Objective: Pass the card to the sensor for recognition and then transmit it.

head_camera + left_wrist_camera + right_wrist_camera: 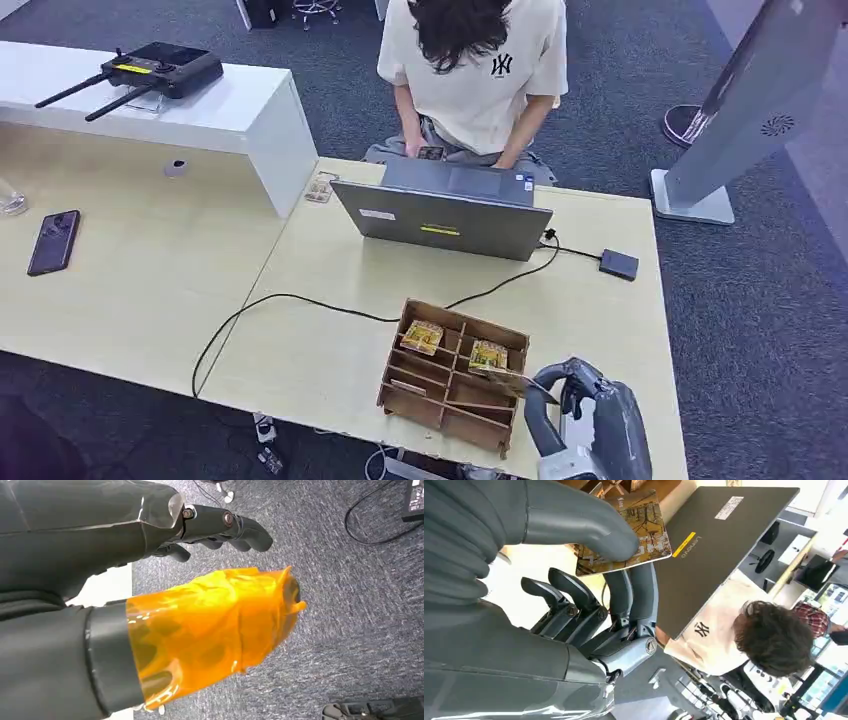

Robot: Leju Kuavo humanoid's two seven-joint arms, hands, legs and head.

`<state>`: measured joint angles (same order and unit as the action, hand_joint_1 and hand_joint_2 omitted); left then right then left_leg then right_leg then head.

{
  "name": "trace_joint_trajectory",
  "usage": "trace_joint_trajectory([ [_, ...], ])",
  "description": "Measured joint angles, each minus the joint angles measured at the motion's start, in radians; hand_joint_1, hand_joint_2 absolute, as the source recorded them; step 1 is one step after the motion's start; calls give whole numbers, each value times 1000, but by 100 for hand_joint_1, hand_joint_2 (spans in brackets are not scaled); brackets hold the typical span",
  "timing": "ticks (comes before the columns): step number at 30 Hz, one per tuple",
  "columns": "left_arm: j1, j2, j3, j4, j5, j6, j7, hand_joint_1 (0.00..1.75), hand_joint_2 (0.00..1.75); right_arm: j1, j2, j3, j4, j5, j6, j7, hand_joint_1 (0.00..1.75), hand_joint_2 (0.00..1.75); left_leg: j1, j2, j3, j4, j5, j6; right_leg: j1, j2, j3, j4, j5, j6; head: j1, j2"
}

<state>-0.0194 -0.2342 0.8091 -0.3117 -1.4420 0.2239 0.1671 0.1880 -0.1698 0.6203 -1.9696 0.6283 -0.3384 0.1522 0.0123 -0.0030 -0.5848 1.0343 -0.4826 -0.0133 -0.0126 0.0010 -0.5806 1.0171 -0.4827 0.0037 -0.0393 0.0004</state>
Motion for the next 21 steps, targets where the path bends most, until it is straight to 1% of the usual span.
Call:
trace_joint_trajectory([
  [6,0,0,0,0,0,0,-1,0,0,11,-8,-8,-21,-2,-9,0,175,175,0,0,0,0,0,0,0,0,0,0,0,0,0,0],
  [21,0,0,1,5,-2,1,-3,0,0,19,-15,-18,-26,-5,-11,-2,175,175,0,0,0,0,0,0,0,0,0,0,0,0,0,0],
])
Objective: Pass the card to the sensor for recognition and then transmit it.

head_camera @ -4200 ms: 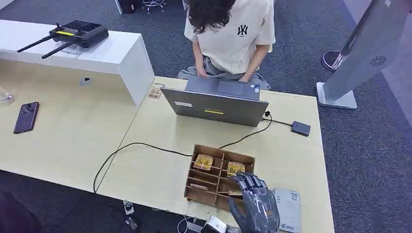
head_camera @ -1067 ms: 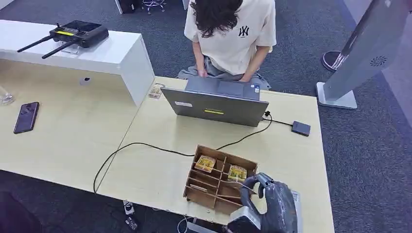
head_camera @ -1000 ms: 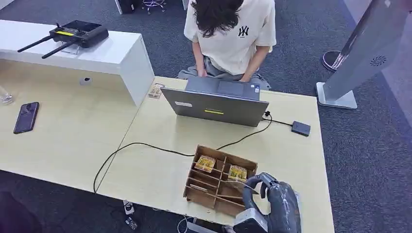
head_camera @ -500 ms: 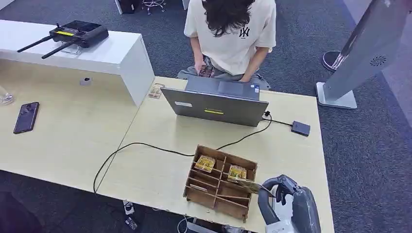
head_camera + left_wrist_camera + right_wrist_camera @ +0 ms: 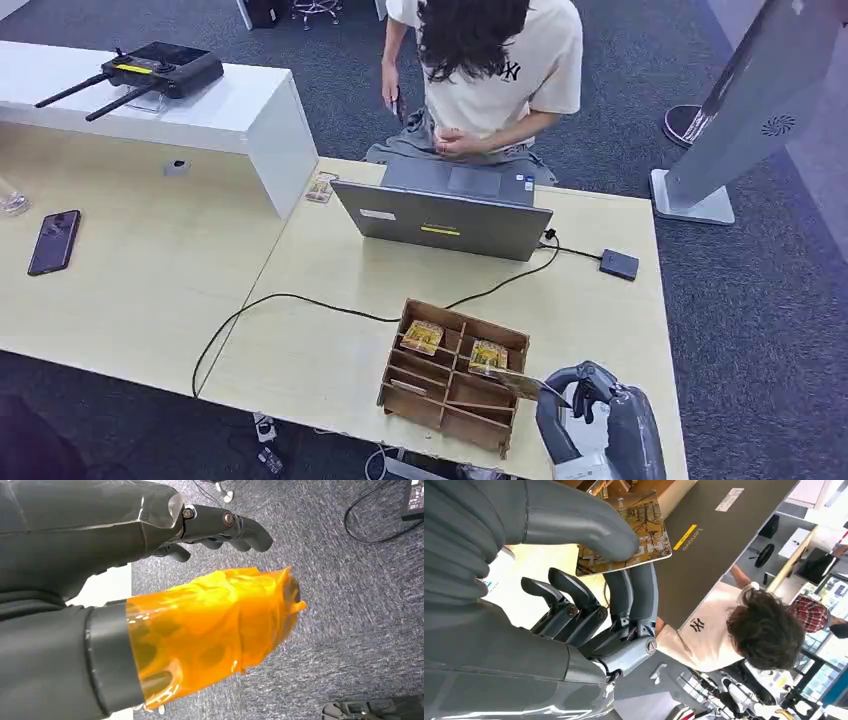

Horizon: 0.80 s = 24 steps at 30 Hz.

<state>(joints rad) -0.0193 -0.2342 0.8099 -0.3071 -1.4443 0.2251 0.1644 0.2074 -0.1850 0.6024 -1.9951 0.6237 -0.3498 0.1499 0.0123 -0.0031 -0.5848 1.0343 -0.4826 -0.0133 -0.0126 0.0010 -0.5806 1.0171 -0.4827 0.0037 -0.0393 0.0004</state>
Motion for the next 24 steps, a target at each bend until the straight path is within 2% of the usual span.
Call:
trace_joint_trajectory([
  [24,0,0,0,5,-2,3,-6,0,0,4,0,0,-5,0,-16,0,175,175,0,0,0,0,0,0,0,0,0,0,0,0,0,0],
])
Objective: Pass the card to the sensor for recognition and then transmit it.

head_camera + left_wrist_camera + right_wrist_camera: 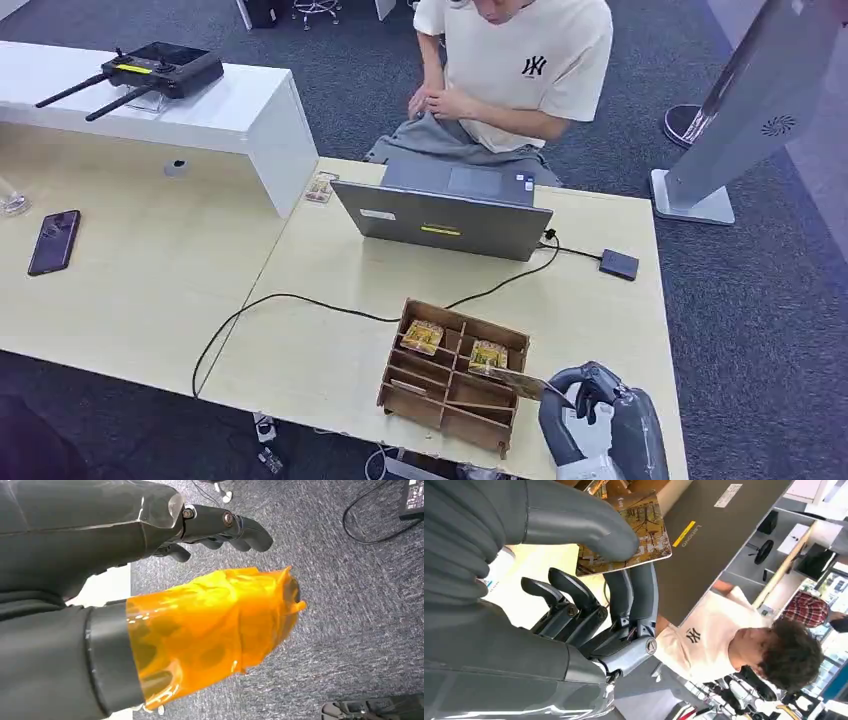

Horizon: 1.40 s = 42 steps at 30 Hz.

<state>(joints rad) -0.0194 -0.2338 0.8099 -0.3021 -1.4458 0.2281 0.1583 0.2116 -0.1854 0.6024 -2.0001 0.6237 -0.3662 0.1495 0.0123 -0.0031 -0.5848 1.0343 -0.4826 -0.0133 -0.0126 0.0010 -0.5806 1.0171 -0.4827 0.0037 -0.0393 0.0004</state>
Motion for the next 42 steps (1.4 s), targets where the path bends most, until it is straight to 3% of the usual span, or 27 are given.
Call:
trace_joint_trajectory([
  [5,0,0,0,4,-4,2,0,0,0,-1,0,0,0,24,-9,2,175,175,0,0,0,0,0,0,0,0,0,0,0,0,0,0],
  [9,-1,0,0,5,-23,2,9,0,0,-21,4,0,1,157,-20,36,175,175,0,0,0,0,0,0,0,0,0,0,0,0,0,0],
  [11,-2,1,-2,5,-34,2,12,0,0,-41,26,0,4,222,-2,61,175,175,0,0,0,0,0,0,0,0,0,0,0,0,0,0],
  [18,-6,1,-10,5,-61,-5,29,0,0,-110,79,-5,31,245,55,77,175,175,0,1,0,0,0,0,0,1,0,1,0,0,0,0],
  [24,-41,0,-51,5,-115,-56,88,0,0,-328,167,-36,179,301,154,141,175,175,0,2,0,0,4,-2,0,1,0,1,3,-2,0,0],
  [31,-76,1,-144,2,-123,-124,132,0,0,-566,241,-82,417,495,254,233,175,175,0,1,0,0,6,-1,0,1,0,2,5,-1,0,0],
  [37,-89,2,-224,1,-123,-133,139,0,0,-696,273,-125,608,634,283,273,175,175,0,0,0,0,6,-1,0,0,0,2,5,-1,0,0],
  [42,-92,5,-265,1,-123,-144,144,0,0,-739,286,-154,702,723,291,276,175,175,0,0,0,0,6,-1,0,0,-1,2,5,-1,0,0],
])
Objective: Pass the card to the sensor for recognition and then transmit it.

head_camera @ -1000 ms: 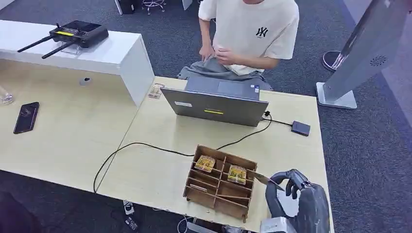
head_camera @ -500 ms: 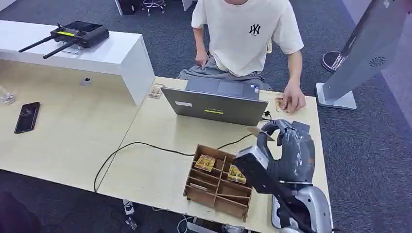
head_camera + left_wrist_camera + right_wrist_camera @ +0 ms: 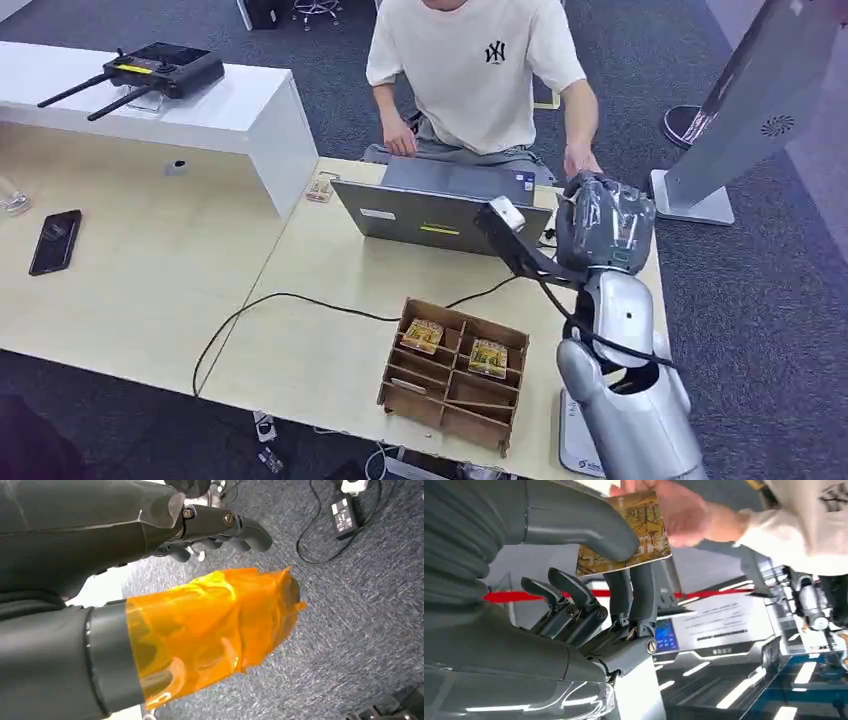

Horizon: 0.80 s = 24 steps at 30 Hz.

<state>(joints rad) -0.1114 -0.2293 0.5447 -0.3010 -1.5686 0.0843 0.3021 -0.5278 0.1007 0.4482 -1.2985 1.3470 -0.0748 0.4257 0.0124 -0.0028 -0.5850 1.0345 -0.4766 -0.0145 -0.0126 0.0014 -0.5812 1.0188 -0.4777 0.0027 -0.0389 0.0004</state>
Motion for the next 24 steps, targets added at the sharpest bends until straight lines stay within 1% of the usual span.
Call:
trace_joint_trajectory([
  [5,-1,6,-31,0,0,-9,0,0,0,-16,6,-19,57,80,-3,-5,175,175,0,0,0,0,0,0,0,0,0,0,0,0,0,0],
  [13,-1,8,-56,0,2,-12,1,0,0,-19,16,-36,97,122,-13,-22,175,175,0,0,0,0,0,0,0,0,0,0,0,0,0,0],
  [14,-1,9,-60,0,3,-12,1,0,0,-19,16,-39,99,126,-15,-24,141,175,0,0,0,0,0,0,0,0,0,0,0,0,0,0],
  [15,-1,10,-63,0,3,-13,1,0,0,-19,17,-42,101,130,-16,-26,16,175,0,0,0,0,0,0,0,0,0,0,0,0,0,0],
  [16,-1,11,-64,0,3,-14,1,0,0,-19,18,-44,104,130,-16,-28,0,175,0,0,0,0,0,0,0,0,0,0,0,0,0,0],
  [24,-1,15,-68,0,13,-14,2,0,0,-3,18,-58,117,153,-15,-34,0,175,0,0,0,0,0,0,0,0,-1,0,0,0,0,0],
])
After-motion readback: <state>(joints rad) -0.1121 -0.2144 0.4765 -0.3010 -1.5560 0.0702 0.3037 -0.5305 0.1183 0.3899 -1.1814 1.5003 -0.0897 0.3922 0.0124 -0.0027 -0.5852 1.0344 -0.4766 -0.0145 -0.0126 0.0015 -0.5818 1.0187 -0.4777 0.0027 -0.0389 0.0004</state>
